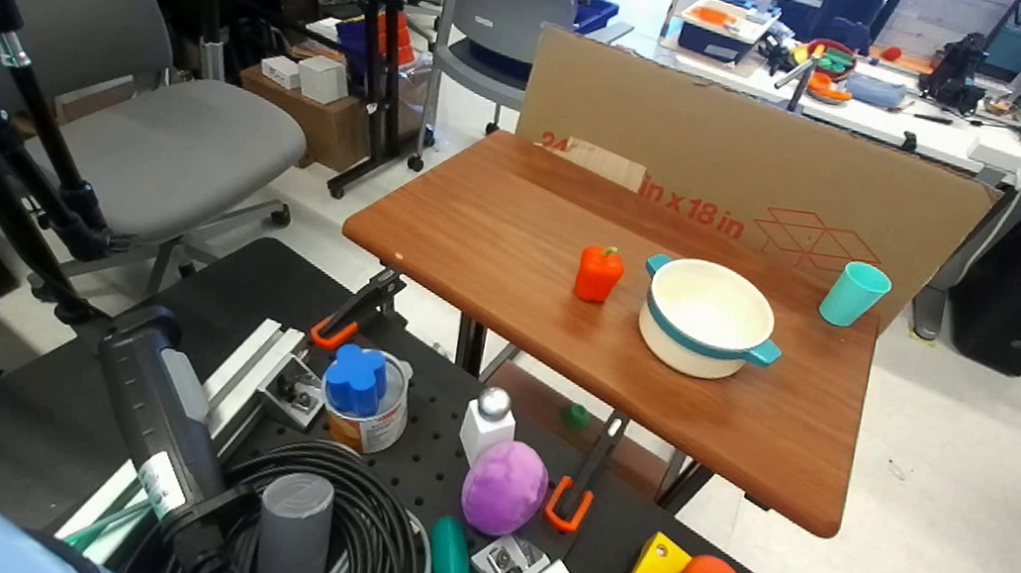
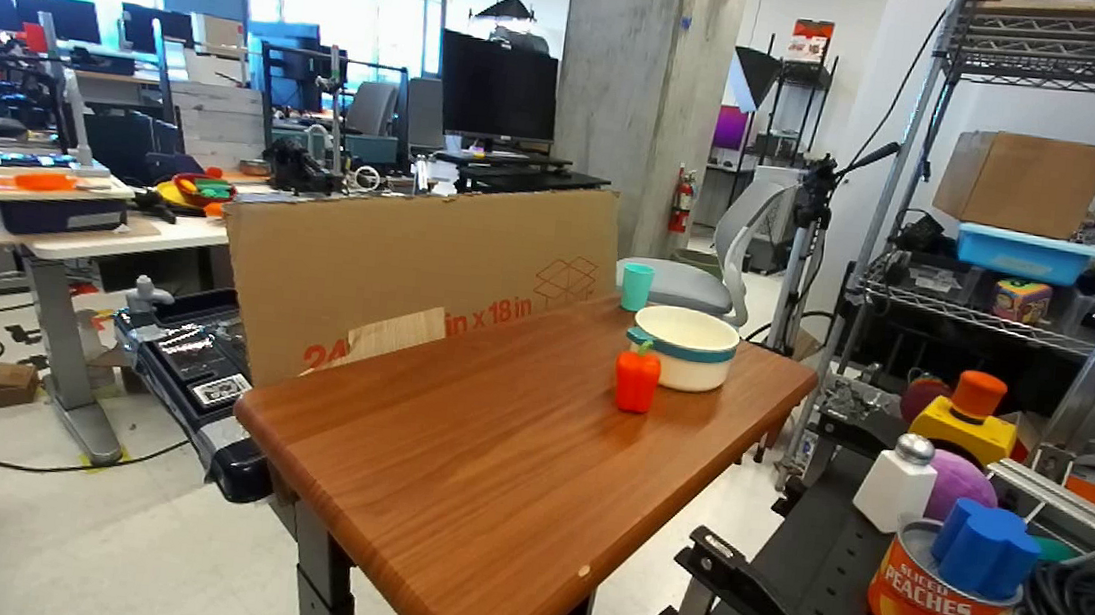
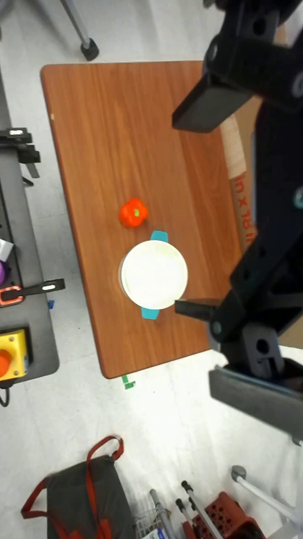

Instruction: Pick up the cup from the table and put it in the bowl

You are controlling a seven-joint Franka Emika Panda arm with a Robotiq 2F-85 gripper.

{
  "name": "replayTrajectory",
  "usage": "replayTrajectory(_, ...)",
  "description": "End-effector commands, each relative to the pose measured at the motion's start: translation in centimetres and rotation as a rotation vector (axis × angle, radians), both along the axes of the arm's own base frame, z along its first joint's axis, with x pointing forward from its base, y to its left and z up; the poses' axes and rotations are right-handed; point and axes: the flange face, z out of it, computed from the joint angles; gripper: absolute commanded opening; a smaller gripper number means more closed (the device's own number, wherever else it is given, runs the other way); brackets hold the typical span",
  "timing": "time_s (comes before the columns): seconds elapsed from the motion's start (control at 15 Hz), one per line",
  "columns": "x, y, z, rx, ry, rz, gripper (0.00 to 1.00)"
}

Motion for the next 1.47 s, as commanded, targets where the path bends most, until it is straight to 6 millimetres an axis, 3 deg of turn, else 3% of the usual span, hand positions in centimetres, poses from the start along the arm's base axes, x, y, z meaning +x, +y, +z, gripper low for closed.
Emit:
replayTrajectory(0.0, 6.6, -3.5, 1.1, 0.018, -0.030, -0.032, 1.00)
replayTrajectory(0.27, 12.7, -7.1, 0.2, 0.004, -0.064, -0.072, 1.00)
replayTrajectory(0.6, 19.2, -12.4, -3.6, -0.012, -0.114, -0.168, 1.00)
replayTrajectory(0.8, 21.5, -14.8, -6.9, 0.005, -0.134, -0.195, 1.00)
replayTrajectory(1.13, 23.8, -16.4, -14.2, 0.020, -0.111, -0.205, 1.00)
replayTrajectory(1.4, 25.4, -18.2, -18.6, 0.091, -0.100, -0.282, 1.00)
